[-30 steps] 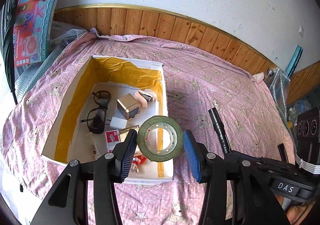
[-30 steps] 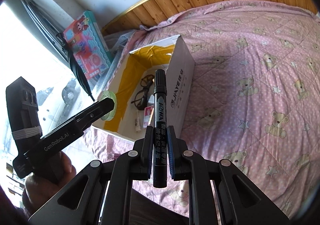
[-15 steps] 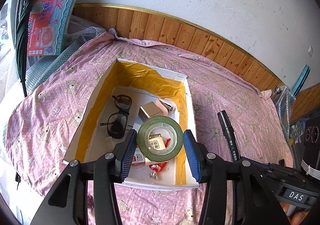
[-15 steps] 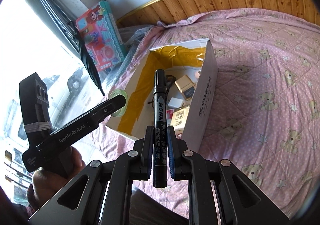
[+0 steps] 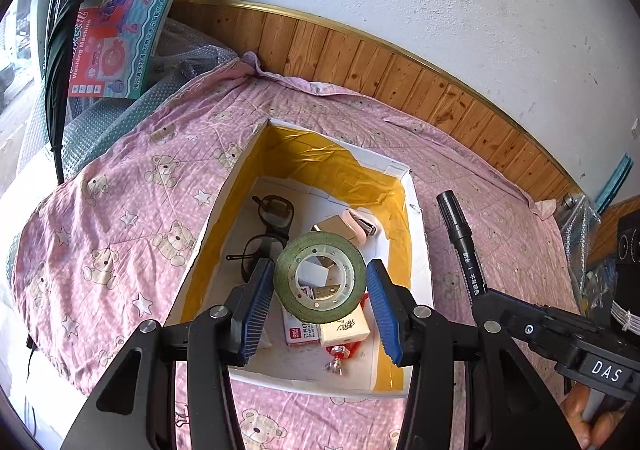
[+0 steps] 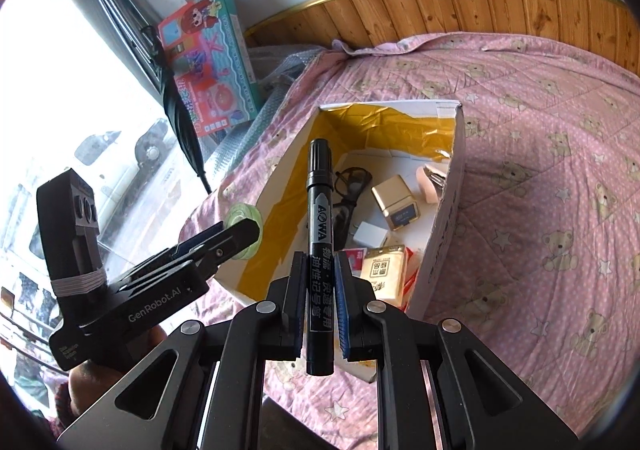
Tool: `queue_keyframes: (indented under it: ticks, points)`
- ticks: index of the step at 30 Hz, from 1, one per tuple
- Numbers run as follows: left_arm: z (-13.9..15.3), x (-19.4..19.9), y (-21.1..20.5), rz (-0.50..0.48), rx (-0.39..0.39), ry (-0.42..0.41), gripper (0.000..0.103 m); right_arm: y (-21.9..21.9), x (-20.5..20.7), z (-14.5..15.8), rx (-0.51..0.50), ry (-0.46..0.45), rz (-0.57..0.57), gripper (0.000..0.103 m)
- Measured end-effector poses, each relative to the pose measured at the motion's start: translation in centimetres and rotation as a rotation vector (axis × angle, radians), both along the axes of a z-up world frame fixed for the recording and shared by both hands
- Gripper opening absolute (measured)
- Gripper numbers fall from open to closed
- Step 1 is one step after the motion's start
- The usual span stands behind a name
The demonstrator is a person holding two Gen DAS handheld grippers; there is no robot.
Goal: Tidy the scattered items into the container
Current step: 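Lift the tape roll and marker and carry both over the white box, then open the right tool to drop the marker while the left tool releases the tape roll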
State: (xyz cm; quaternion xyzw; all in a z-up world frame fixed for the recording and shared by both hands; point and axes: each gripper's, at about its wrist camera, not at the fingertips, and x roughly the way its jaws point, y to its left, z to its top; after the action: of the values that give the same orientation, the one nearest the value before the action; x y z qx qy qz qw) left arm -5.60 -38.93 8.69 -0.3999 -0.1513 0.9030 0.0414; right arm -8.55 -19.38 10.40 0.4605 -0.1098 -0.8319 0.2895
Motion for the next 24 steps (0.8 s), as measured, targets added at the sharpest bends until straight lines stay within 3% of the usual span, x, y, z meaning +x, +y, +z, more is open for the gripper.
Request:
queue_keyframes:
  ticks: [16, 24]
  points:
    - [-2.9, -2.0, 1.2, -0.06, -0.01, -0.083, 0.049, -4.0, -7.8, -0.8, 0.049, -0.021, 0.02, 0.014]
    - [-3.6, -3.1, 1.1, -0.055, -0.013, -0.097, 0.049, -6.0, -11.3, -2.0, 0.154, -0.005, 0.066, 0.014]
